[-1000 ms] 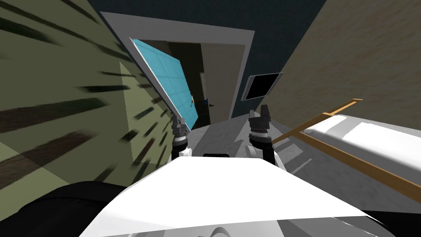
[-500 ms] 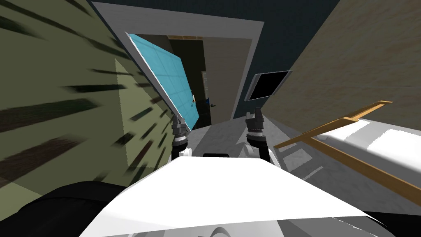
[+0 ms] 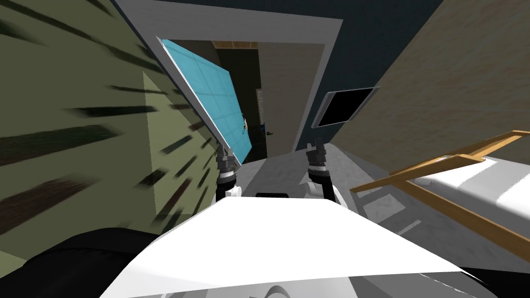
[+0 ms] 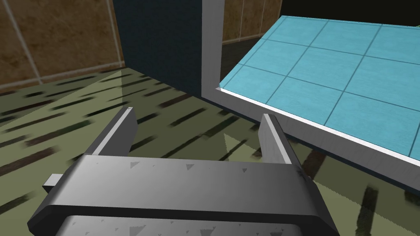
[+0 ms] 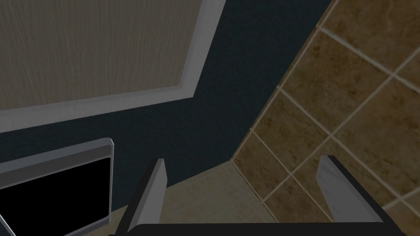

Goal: Push the door open

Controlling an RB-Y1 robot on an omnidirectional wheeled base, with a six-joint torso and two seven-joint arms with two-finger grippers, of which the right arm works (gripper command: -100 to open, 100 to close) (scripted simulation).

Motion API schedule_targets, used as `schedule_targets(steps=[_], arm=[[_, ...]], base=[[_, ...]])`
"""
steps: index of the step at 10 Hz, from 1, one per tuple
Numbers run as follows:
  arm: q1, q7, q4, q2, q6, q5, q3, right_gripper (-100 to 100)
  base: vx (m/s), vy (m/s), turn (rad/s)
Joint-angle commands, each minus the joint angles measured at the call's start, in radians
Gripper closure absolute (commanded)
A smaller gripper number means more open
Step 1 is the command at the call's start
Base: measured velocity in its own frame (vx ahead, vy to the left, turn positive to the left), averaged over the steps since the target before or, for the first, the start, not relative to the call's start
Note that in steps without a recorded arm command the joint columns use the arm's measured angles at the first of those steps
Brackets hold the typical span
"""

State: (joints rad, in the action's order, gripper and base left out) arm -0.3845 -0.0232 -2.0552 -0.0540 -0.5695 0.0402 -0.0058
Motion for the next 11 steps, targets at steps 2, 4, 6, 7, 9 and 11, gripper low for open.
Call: schedule_targets(steps=[2, 4, 6, 7, 9, 11], arm=[[0.028, -0.008, 0.075, -0.01, -0.014, -0.019, 0.001, -100], [0.045, -0.013, 0.118, -0.016, -0.021, -0.03, 0.002, -100], [0.062, -0.017, 0.164, -0.021, -0.029, -0.042, 0.003, -100], [0.071, -0.02, 0.187, -0.023, -0.033, -0.048, 0.004, -100], [0.089, -0.025, 0.235, -0.028, -0.04, -0.06, 0.005, -100], [0.108, -0.03, 0.283, -0.032, -0.048, -0.072, 0.006, -100]], base=[[0.085, 0.003, 0.094], [0.132, -0.015, 0.071], [0.1, -0.017, 0.064], [0.106, -0.005, 0.089], [0.094, -0.011, 0.062], [0.084, -0.012, 0.076]])
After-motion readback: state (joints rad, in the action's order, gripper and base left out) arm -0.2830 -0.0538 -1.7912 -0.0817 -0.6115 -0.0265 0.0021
